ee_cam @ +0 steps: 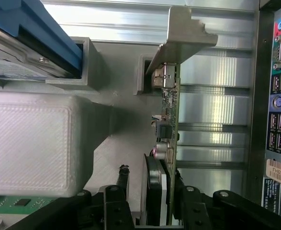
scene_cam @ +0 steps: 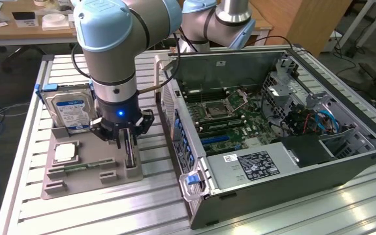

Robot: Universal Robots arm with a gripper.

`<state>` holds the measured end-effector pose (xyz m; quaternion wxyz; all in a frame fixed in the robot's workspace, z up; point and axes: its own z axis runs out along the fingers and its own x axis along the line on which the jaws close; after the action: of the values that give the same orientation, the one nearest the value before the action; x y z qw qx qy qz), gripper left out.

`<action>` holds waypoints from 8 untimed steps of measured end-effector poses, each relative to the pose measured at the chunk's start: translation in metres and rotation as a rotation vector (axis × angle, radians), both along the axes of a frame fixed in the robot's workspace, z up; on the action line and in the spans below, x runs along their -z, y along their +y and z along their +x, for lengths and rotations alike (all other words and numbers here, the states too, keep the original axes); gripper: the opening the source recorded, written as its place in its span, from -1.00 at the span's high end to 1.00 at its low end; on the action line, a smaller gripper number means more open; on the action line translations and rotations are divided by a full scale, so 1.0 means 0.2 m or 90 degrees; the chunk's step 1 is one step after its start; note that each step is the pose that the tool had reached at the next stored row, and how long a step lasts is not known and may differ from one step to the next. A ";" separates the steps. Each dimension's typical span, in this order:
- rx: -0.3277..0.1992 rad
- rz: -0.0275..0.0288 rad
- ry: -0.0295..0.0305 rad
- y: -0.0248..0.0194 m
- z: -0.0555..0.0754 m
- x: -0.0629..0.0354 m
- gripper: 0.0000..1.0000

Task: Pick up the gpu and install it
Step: 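Pick up the gpu and move the gpu toward the slot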

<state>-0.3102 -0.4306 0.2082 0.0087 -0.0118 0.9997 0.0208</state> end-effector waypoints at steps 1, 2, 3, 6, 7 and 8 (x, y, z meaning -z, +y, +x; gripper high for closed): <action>0.000 -0.0001 0.0000 0.000 0.00 0.000 0.11; 0.000 -0.0001 0.0000 0.000 0.00 0.000 0.11; 0.000 -0.0001 0.0000 0.000 0.00 0.000 0.11; 0.000 -0.0001 0.0000 -0.001 0.00 0.001 0.11; 0.000 -0.0002 0.0000 -0.001 0.00 0.002 0.11; 0.000 -0.0003 0.0000 -0.001 0.00 0.002 0.11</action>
<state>-0.3092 -0.4307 0.2079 0.0087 -0.0118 0.9997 0.0205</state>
